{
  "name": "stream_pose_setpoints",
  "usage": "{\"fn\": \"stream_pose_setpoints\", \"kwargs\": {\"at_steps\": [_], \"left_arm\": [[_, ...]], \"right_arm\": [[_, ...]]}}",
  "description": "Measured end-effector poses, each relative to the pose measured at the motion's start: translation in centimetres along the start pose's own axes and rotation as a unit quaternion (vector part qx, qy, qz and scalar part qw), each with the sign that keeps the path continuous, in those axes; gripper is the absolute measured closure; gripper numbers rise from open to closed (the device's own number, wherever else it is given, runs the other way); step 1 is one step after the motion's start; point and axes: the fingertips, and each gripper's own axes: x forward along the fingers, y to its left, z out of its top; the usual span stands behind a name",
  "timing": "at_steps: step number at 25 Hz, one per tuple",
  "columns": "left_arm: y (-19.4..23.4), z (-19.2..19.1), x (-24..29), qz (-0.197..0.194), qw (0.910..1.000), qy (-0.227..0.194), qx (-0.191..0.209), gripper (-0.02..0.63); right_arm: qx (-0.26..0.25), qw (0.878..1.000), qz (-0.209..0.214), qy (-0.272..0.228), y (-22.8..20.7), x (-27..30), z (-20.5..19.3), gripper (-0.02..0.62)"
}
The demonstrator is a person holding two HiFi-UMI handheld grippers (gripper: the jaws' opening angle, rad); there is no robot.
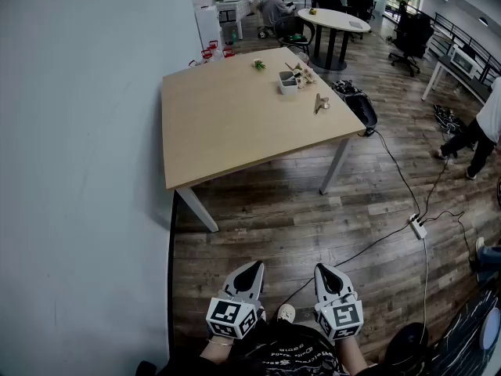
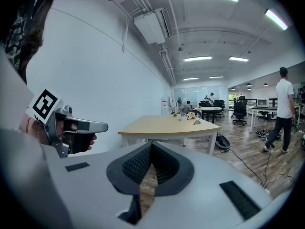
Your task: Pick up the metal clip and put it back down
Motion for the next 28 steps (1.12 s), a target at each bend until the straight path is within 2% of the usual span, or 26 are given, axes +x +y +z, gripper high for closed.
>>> {"fn": "stream_pose_setpoints", "kwargs": {"at_steps": [10, 15, 19, 21, 22, 24, 26, 28], "left_arm": [[0.0, 0.1, 0.2, -0.002, 1.0000, -0.004, 0.001, 0.600], [-0.2, 0.1, 0.4, -0.001, 1.0000, -0.005, 0.001, 0.598], [-0.6, 0.2, 0.6, -0.004, 0.9999, -0.009, -0.006, 0.598], [-0.9, 0.4, 0.8, -0.012, 0.9998, -0.010, -0.011, 0.565], [-1.2, 0.4, 1.0, -0.019, 0.9997, -0.010, -0.013, 0.497], [-2.0, 0.4, 1.5, -0.031, 0.9994, -0.010, -0.013, 0.414], [-2.8, 0.3, 1.9, -0.037, 0.9992, -0.009, -0.012, 0.373], [-3.6, 0.3, 2.3, -0.042, 0.9990, -0.009, -0.013, 0.357]], "right_arm": [[-0.012, 1.000, -0.003, 0.000, 0.1, 0.1, 0.3, 0.584], [0.018, 1.000, -0.004, -0.015, -0.6, 0.0, 0.6, 0.583], [0.020, 1.000, -0.005, -0.022, -1.2, -0.2, 0.9, 0.583], [0.027, 0.999, 0.001, -0.029, -1.5, -0.2, 1.3, 0.576], [0.030, 0.999, 0.006, -0.031, -1.5, -0.2, 1.4, 0.515], [0.028, 0.999, 0.014, -0.032, -1.9, -0.1, 1.4, 0.391], [0.020, 0.999, 0.021, -0.028, -2.3, -0.2, 1.2, 0.330], [0.016, 0.999, 0.027, -0.026, -2.8, -0.2, 1.2, 0.311]]}}
